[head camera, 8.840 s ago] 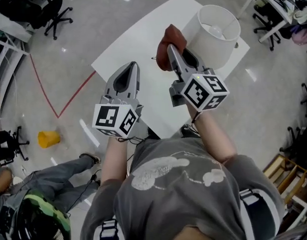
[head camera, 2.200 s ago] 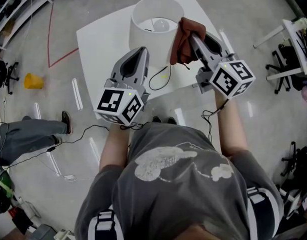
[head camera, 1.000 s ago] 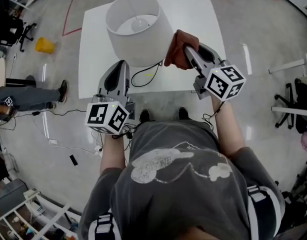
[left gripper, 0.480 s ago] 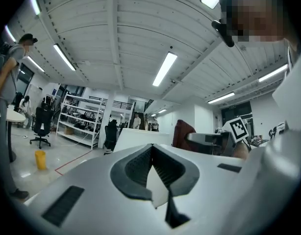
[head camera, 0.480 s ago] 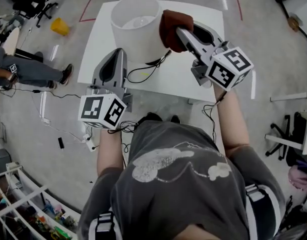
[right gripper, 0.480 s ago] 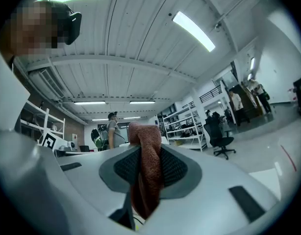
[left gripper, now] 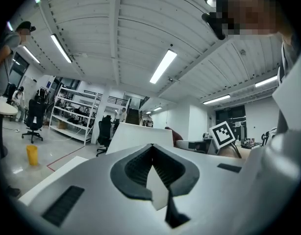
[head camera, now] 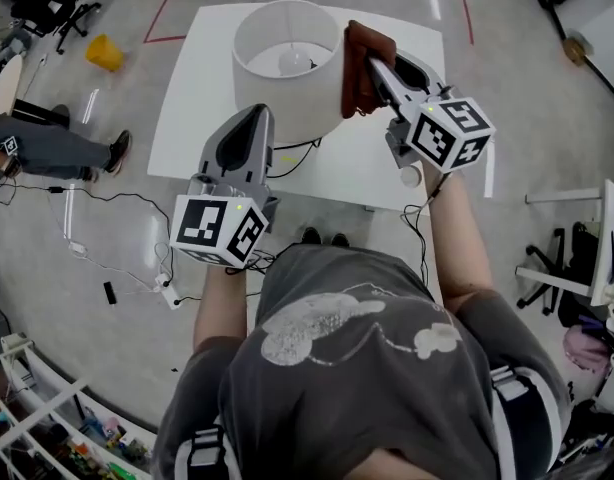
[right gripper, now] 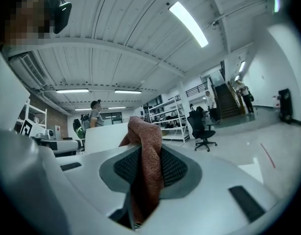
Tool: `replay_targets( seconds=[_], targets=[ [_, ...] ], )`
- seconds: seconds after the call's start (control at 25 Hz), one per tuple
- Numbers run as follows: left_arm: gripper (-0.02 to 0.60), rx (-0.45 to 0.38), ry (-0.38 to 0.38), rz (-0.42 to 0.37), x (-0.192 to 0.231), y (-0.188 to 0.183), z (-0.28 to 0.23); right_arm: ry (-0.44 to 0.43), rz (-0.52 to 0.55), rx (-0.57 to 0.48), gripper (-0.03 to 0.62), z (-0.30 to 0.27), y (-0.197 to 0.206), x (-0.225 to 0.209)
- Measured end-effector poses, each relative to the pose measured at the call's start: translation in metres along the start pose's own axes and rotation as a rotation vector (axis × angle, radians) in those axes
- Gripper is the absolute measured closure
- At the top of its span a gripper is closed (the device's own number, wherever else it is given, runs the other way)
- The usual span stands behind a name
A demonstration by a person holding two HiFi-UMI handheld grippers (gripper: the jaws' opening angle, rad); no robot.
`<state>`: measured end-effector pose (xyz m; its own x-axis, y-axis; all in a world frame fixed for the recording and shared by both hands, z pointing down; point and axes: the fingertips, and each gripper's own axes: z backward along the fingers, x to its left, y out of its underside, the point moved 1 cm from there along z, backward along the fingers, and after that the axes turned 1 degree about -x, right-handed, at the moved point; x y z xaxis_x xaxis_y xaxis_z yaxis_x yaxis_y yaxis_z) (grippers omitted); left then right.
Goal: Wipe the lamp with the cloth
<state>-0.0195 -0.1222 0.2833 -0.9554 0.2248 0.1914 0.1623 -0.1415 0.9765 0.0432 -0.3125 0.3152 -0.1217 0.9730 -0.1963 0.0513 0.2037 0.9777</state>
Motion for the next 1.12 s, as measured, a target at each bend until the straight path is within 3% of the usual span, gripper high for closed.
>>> replay_targets(
  seconds=[0.2,0.4,0.84,1.12],
  targets=[
    [0.574,0.027,-0.019,0.046,0.003,0.018,-0.001,0.025,-0.066,0.052,0.503,-0.002,0.032,-0.019],
    [0.574,0.05,-0.091,0.061,0.007,0.035,0.003,-0.003,-0.102,0.105,0.503,-0.002,0.059,-0.037],
    [0.574,0.005,-0.395,0.054,-0.024,0.052,0.012,-0.255,-0.103,0.234,0.503,-0.005,0.093,-0.051],
    [0.574,-0.036,-0.507,0.018,-0.07,0.052,0.011,-0.396,-0.063,0.254,0.503,0.013,0.085,-0.056]
  ],
)
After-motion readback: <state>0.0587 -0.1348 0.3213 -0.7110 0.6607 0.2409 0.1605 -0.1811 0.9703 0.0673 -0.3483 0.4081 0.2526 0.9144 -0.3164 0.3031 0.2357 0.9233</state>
